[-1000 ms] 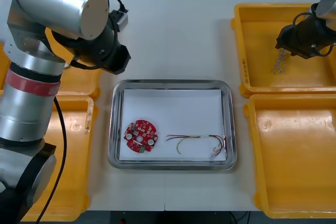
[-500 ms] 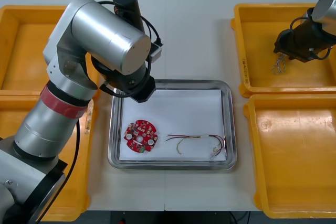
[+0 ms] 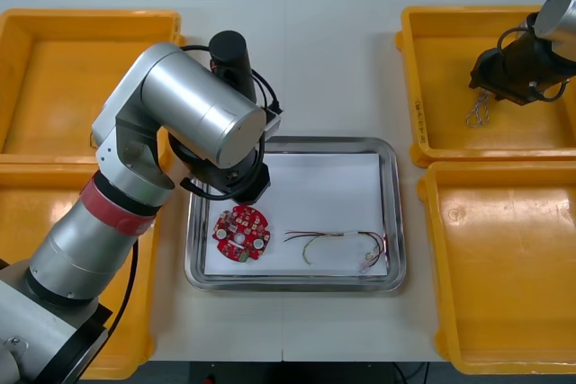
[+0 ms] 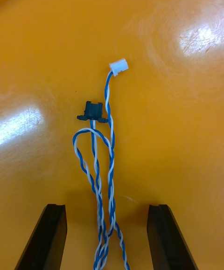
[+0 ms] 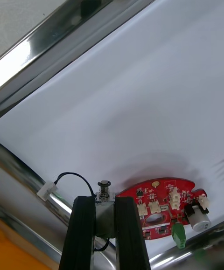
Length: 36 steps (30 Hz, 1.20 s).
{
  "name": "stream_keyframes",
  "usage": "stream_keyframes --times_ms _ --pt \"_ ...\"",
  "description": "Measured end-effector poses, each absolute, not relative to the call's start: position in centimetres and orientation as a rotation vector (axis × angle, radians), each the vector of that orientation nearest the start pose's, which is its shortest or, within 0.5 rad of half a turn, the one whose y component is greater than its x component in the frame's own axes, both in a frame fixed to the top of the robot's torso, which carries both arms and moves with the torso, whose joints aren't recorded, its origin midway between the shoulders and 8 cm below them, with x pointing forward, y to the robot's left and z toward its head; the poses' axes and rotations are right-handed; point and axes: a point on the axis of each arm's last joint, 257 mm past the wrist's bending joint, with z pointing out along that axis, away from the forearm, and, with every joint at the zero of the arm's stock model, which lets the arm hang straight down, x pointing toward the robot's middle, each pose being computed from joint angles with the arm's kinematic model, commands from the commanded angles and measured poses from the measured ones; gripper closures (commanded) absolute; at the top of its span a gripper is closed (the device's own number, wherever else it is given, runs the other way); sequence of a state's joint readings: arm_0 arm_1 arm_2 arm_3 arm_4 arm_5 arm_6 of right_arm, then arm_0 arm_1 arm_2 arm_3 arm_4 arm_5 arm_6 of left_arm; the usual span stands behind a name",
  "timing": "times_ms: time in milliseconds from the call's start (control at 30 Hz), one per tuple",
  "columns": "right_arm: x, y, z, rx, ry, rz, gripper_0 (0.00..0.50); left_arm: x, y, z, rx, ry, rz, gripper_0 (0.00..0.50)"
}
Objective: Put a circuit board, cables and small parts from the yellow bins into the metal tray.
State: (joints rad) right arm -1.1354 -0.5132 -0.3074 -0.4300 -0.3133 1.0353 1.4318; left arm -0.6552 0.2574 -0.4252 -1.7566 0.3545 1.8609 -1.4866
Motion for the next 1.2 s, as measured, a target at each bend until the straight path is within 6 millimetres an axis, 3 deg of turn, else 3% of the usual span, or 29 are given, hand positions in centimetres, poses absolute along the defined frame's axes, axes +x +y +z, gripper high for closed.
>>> stream_keyframes --times_ms 367,967,1033,1067,1100,1133,1200 --pt "66.0 -37.1 -19.8 0.529 2.449 0.18 0.0 46.0 8.5 -24.9 0.845 2.606 0.111 0.5" --pt "66.2 -37.0 -20.0 0.431 2.46 0.134 0.0 46.3 9.4 -26.4 0.817 2.607 0.1 0.489" --pt "66.3 -37.1 -19.9 0.431 2.452 0.133 0.141 46.3 9.4 -26.5 0.816 2.608 0.1 0.157" --pt "66.4 -37.1 -19.9 0.431 2.449 0.132 0.187 46.3 9.4 -26.5 0.816 2.608 0.1 0.112" --pt "66.4 -37.2 -19.9 0.43 2.446 0.131 0.285 46.3 9.4 -26.5 0.816 2.608 0.099 0.0" --pt "66.5 -37.2 -19.9 0.43 2.444 0.13 0.372 46.3 9.4 -26.5 0.815 2.607 0.099 0.0" --pt "66.5 -37.3 -19.9 0.428 2.442 0.128 0.469 46.5 9.3 -26.5 0.813 2.598 0.094 0.0"
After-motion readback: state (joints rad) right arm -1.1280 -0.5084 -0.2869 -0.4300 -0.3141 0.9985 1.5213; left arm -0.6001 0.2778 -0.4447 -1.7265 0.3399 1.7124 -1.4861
